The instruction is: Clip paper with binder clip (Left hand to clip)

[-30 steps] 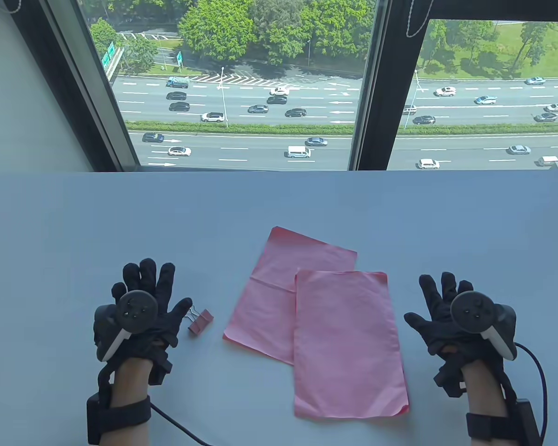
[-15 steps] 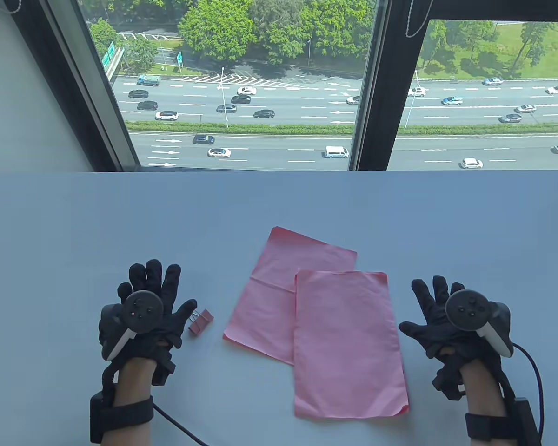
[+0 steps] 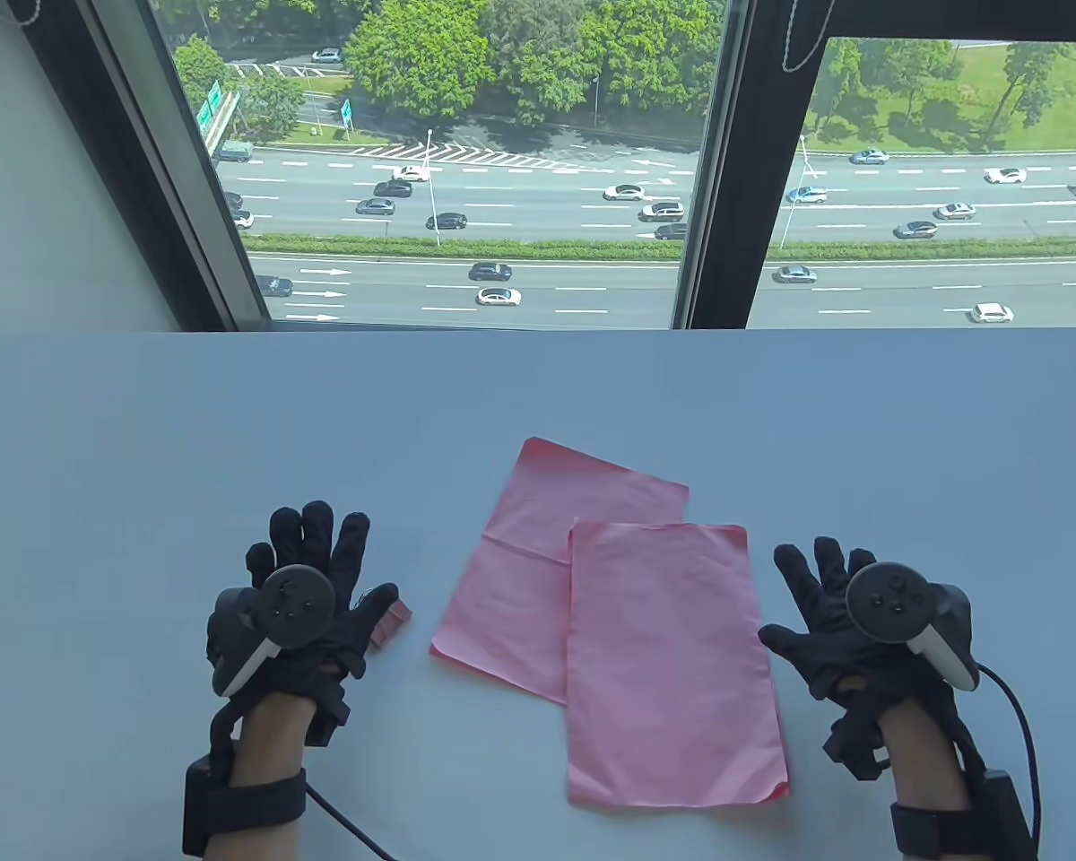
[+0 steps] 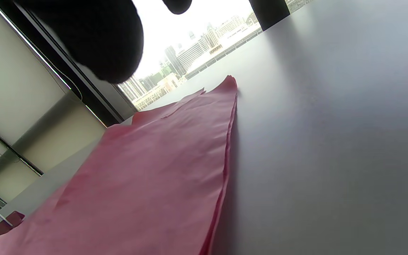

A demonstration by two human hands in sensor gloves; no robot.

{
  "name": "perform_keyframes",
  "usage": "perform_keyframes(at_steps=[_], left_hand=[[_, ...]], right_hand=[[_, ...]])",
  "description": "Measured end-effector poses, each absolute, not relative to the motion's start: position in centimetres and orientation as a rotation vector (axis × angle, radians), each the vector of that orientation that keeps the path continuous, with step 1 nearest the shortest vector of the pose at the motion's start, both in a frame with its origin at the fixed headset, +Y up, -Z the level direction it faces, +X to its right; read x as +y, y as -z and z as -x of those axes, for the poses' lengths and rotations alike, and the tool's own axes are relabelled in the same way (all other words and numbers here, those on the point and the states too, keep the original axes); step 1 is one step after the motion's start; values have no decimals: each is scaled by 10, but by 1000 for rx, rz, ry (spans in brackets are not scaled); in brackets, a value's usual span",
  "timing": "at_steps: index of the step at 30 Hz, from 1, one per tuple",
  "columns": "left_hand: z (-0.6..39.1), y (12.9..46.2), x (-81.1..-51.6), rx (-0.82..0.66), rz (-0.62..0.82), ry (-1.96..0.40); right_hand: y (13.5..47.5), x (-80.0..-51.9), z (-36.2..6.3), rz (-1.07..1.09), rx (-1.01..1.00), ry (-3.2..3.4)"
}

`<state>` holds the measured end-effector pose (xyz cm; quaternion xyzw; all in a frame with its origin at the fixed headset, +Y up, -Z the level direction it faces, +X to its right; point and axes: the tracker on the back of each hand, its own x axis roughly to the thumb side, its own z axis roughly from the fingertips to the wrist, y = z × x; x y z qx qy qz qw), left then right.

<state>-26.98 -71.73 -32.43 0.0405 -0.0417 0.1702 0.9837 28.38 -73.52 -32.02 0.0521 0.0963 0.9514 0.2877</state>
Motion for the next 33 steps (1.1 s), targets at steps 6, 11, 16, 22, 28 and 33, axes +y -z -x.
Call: perform_keyframes(at_steps=[6, 11, 16, 22, 28, 33], left_hand=[[266, 325, -718, -98, -71, -335], [263, 325, -719, -109, -70, -331], [262, 325, -719, -115, -65, -334], [258, 323, -716, -133, -79, -333], [246, 322, -715, -183, -98, -304], [239, 321, -715, -202, -97, -291]], right_hand=[[320, -736, -282, -145, 279, -2541], [321, -738, -280, -155, 306, -2536], [322, -741, -279, -154, 353, -2548], [321, -741, -278, -167, 367, -2545], [321, -743, -270, -213, 475, -2598], [320, -743, -268, -224, 487, -2586]])
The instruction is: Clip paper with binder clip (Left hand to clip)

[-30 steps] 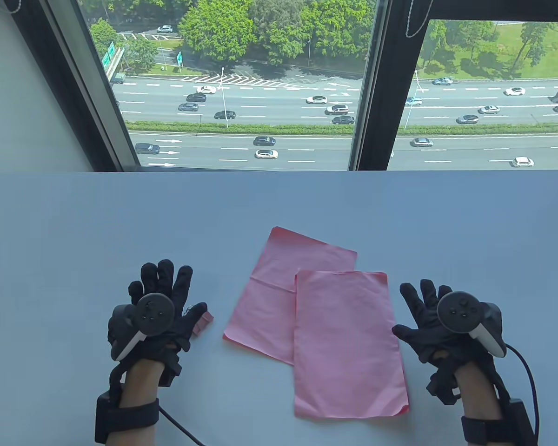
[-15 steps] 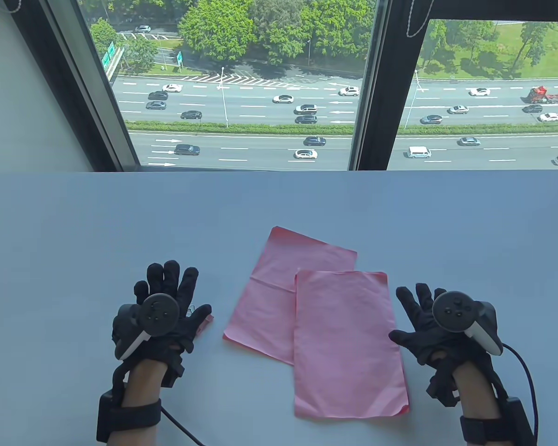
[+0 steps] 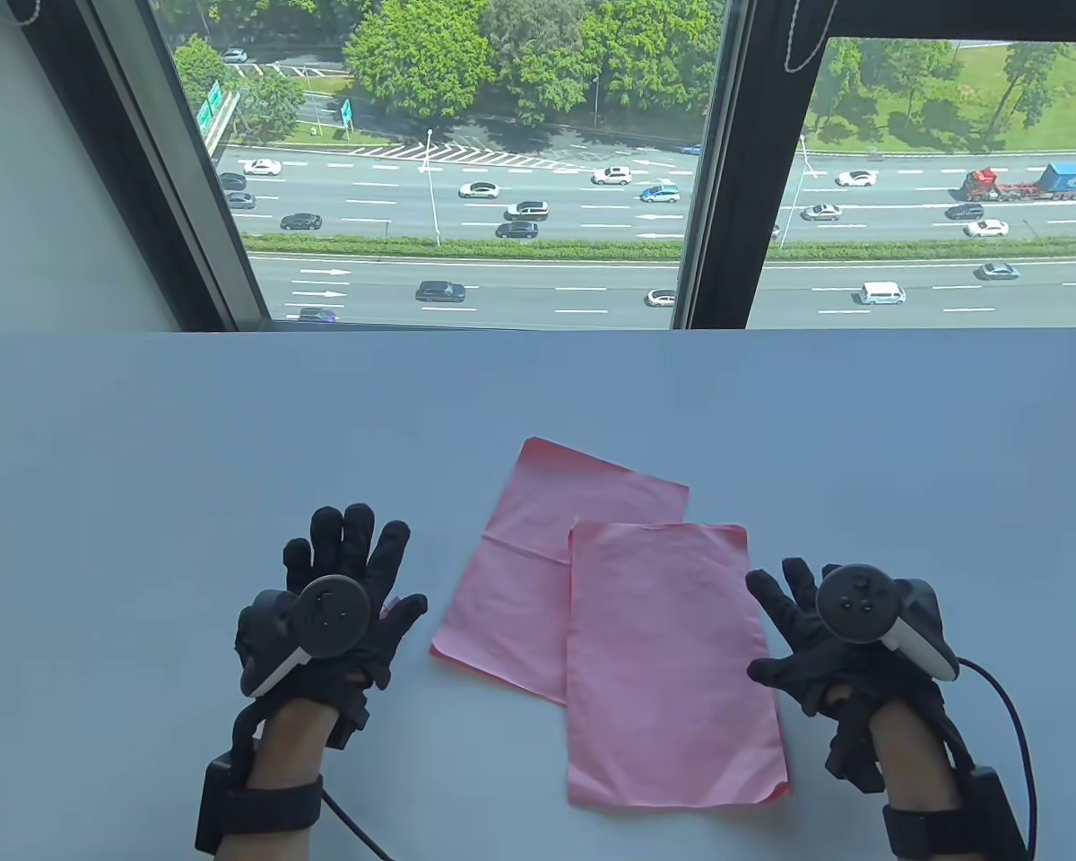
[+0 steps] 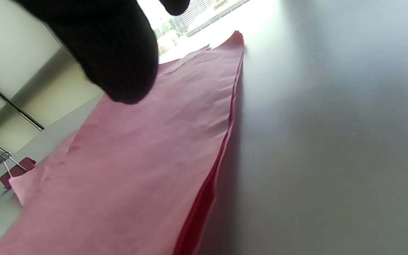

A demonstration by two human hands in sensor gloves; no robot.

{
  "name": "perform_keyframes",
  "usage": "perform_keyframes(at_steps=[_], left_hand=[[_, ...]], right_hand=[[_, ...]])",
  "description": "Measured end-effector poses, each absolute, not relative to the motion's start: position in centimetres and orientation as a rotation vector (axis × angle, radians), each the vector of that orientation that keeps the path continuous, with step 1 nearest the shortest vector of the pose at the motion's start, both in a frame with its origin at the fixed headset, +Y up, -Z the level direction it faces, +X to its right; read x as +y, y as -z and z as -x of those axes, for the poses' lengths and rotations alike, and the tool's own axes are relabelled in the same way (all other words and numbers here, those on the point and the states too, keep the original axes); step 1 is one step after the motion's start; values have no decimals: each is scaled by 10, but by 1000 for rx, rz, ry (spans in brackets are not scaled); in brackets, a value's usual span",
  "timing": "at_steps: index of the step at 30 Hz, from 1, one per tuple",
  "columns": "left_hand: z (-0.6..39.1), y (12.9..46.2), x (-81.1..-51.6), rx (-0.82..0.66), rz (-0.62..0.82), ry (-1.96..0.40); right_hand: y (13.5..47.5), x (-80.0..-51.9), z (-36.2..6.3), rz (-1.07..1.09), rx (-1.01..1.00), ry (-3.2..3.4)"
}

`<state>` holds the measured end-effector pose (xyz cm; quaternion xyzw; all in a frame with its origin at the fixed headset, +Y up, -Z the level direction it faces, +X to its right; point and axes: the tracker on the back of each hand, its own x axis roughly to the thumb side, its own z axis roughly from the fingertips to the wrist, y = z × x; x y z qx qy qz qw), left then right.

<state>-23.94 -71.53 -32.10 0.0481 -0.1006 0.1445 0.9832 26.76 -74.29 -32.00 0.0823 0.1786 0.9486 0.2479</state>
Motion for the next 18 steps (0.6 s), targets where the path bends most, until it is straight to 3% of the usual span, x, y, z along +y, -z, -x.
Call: perform_keyframes(at_steps=[8, 18], left_hand=[[227, 322, -723, -234, -38, -271], [206, 323, -734, -295, 46, -242]], right_hand=[[316, -749, -255, -240, 743, -2607], [313, -751, -241, -284, 772, -2638]])
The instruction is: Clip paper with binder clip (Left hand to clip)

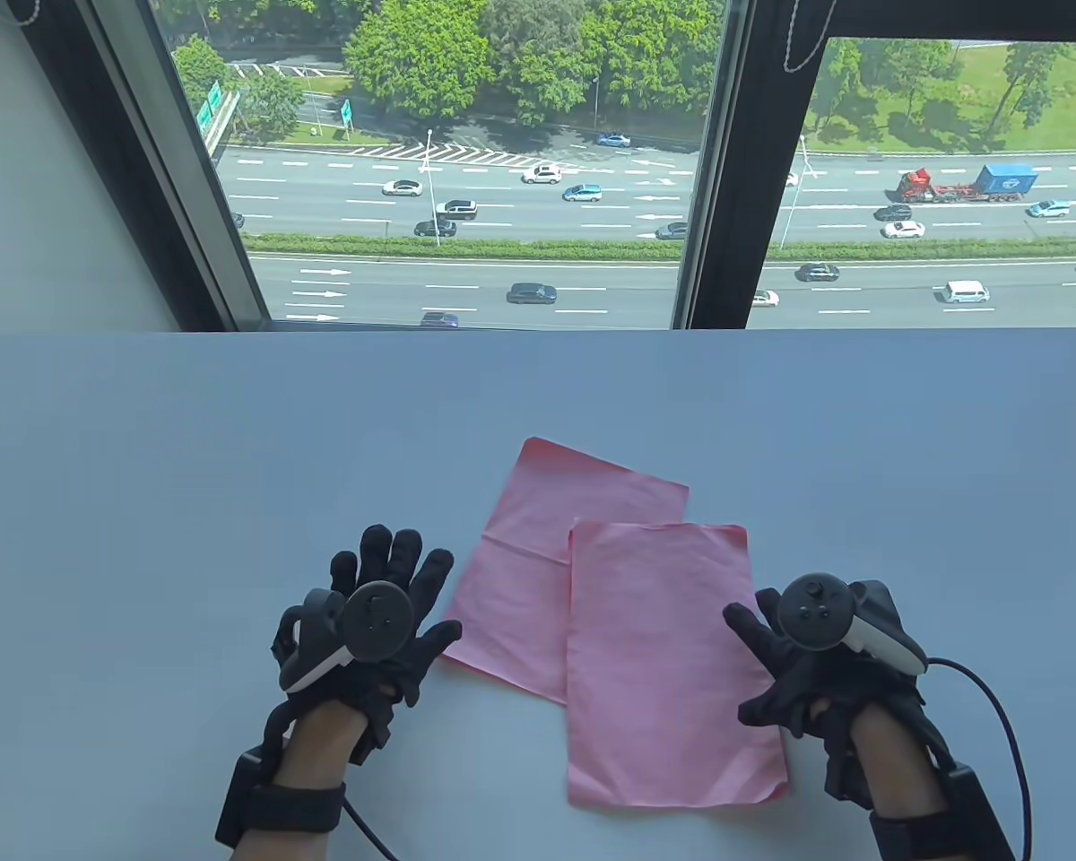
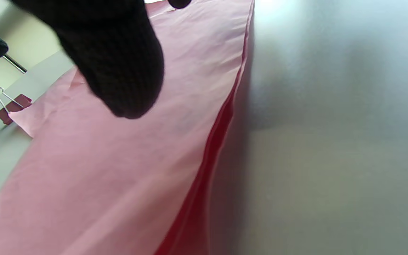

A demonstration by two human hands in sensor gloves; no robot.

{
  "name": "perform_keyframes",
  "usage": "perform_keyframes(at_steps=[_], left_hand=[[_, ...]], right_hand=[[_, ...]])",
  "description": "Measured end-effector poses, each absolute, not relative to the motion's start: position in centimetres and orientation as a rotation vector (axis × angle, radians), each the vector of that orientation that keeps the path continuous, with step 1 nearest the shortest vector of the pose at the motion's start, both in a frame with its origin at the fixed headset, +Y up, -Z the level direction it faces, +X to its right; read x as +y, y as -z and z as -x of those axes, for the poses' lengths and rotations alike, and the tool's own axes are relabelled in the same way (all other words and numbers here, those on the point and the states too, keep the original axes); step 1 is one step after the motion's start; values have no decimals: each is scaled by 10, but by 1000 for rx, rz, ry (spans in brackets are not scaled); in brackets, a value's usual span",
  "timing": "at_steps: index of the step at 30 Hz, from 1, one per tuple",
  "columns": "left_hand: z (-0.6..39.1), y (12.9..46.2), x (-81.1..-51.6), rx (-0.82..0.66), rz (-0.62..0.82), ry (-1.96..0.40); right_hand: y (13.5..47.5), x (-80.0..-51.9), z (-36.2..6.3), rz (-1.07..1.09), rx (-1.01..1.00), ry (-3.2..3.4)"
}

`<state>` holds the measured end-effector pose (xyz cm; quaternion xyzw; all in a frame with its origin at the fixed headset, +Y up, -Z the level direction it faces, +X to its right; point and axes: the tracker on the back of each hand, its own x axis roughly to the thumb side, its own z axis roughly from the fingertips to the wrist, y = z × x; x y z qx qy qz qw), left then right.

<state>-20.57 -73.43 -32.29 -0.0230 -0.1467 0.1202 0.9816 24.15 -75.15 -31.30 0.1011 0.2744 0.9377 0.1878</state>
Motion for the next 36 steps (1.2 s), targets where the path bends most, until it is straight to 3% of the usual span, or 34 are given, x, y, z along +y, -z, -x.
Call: perform_keyframes(at_steps=[9, 23, 36], left_hand=[[196, 323, -743, -332, 102, -244], [175, 324, -768, -349, 361, -193], [165, 317, -757, -374, 336, -219]], right_hand=[[312, -756, -231, -326, 801, -2659], [313, -772, -222, -338, 884, -2674], [314, -775, -215, -342, 813, -2683]])
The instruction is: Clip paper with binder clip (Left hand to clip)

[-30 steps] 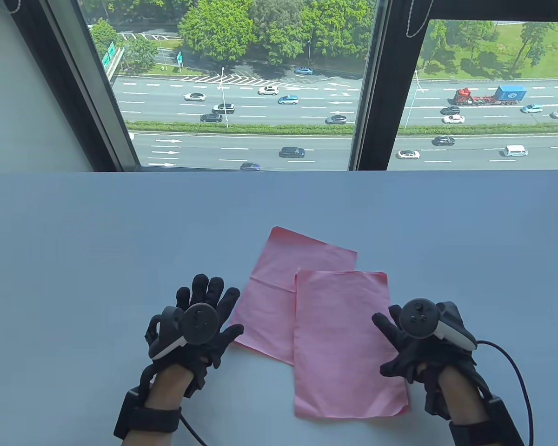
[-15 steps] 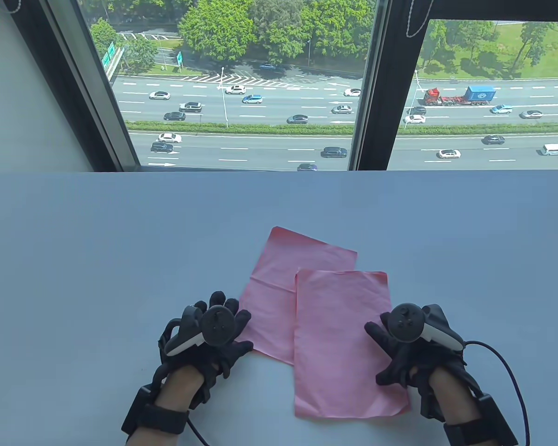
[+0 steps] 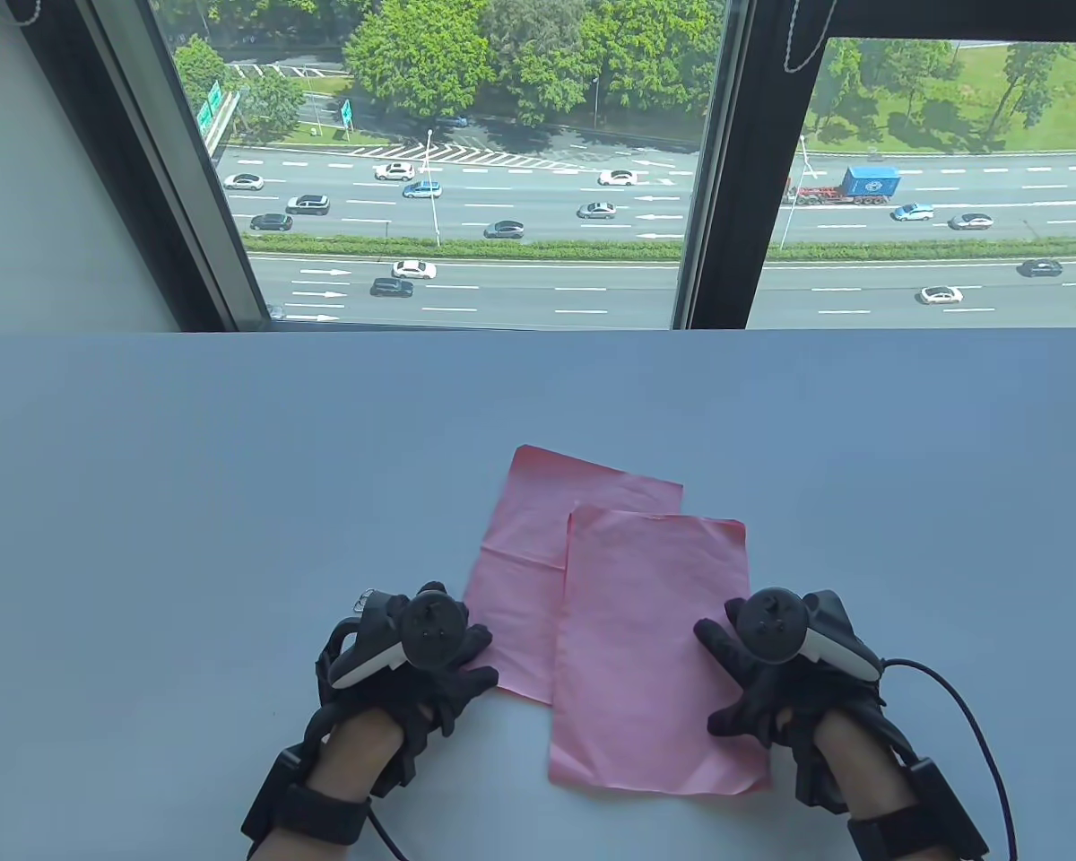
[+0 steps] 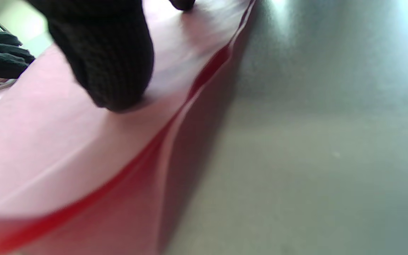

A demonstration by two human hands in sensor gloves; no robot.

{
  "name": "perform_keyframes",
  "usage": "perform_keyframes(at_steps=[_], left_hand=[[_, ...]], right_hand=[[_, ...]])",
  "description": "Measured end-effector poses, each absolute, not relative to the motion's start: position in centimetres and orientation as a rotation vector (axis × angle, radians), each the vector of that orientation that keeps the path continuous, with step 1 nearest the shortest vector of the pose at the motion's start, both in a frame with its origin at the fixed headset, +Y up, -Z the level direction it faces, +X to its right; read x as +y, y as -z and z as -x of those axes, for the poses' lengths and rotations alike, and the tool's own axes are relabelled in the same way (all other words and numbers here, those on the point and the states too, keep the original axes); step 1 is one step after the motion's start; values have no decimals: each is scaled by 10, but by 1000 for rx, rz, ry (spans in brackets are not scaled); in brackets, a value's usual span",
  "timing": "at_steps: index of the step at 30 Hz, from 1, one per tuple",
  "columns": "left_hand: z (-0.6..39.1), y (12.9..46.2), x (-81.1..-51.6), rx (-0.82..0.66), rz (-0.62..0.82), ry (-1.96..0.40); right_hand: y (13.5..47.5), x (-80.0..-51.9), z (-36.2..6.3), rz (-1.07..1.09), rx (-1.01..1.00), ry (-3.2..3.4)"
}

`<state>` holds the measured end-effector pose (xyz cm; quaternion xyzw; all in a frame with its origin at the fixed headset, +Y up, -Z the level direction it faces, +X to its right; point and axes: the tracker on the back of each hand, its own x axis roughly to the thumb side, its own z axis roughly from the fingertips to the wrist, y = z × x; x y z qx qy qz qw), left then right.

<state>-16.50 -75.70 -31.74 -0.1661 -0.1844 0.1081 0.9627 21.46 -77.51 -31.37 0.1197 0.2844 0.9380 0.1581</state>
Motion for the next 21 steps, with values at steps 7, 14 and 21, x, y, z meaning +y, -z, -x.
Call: perform_keyframes(at_steps=[7, 14, 21], left_hand=[[159, 312, -747, -407, 285, -171], [165, 314, -747, -375, 174, -94], [162, 318, -763, -374, 282, -82]], right_hand=[[315, -771, -217, -357, 794, -2647], [309, -751, -227, -404, 757, -2617], [310, -763, -225, -347, 863, -2693]])
